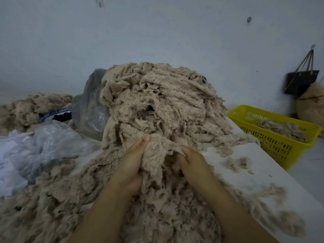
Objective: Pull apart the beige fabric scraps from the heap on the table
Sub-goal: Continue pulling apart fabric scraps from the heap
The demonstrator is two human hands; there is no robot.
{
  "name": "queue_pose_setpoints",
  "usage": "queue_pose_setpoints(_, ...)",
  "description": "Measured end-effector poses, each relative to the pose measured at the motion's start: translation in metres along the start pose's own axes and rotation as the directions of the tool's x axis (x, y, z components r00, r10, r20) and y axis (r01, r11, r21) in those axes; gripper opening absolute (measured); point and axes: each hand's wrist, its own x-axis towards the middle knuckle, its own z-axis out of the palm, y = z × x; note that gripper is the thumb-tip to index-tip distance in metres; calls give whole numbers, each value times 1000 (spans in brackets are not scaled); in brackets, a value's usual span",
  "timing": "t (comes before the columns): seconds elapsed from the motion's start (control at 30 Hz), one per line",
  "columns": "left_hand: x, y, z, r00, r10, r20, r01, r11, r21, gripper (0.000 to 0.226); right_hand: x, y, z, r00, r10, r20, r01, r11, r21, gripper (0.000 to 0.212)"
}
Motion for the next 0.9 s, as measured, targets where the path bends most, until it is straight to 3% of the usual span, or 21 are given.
queue_pose_setpoints(0.07,1,1,-2,999,-49,21,51,994,-98,28,4,6,-5,995,45,-85,-48,998,-41,30)
queue_pose_setpoints(0.17,2,5,-7,997,-73,34,78,976,-205,37,13,20,-16,944,255,-210,-251,967,46,16)
queue_pose_setpoints(0.23,4,8,-11,997,-71,6,69,960,-273,44,17,30,-19,903,354,-244,-336,935,113,31)
queue_pose_setpoints(0.4,11,10,-15,997,-41,-58,16,926,-378,30,17,31,-14,890,408,-203,-347,895,280,29)
queue_pose_setpoints(0.5,14,12,-24,996,-2,-90,-39,892,-451,33,18,31,-18,874,463,-149,-401,860,317,43)
queue_pose_setpoints(0.6,16,12,-33,992,29,-126,-82,896,-437,31,12,24,-23,915,389,-107,-356,904,237,17)
queue_pose_setpoints(0.67,17,10,-33,977,68,-200,-130,940,-315,31,8,17,-23,954,298,-32,-281,926,252,28)
queue_pose_setpoints(0.73,15,6,-27,963,154,-221,-160,987,-8,30,3,10,-20,977,203,62,-212,948,237,52)
queue_pose_setpoints(0.77,13,2,-23,953,213,-217,-165,962,218,27,1,4,-19,985,154,74,-168,957,237,57)
queue_pose_setpoints(0.83,9,-5,-15,939,322,-121,-201,798,569,25,-1,-1,-14,998,53,19,-56,958,280,57)
queue_pose_setpoints(0.9,7,-11,-8,947,320,33,-255,682,685,28,-1,-2,-10,999,4,-53,14,937,350,56)
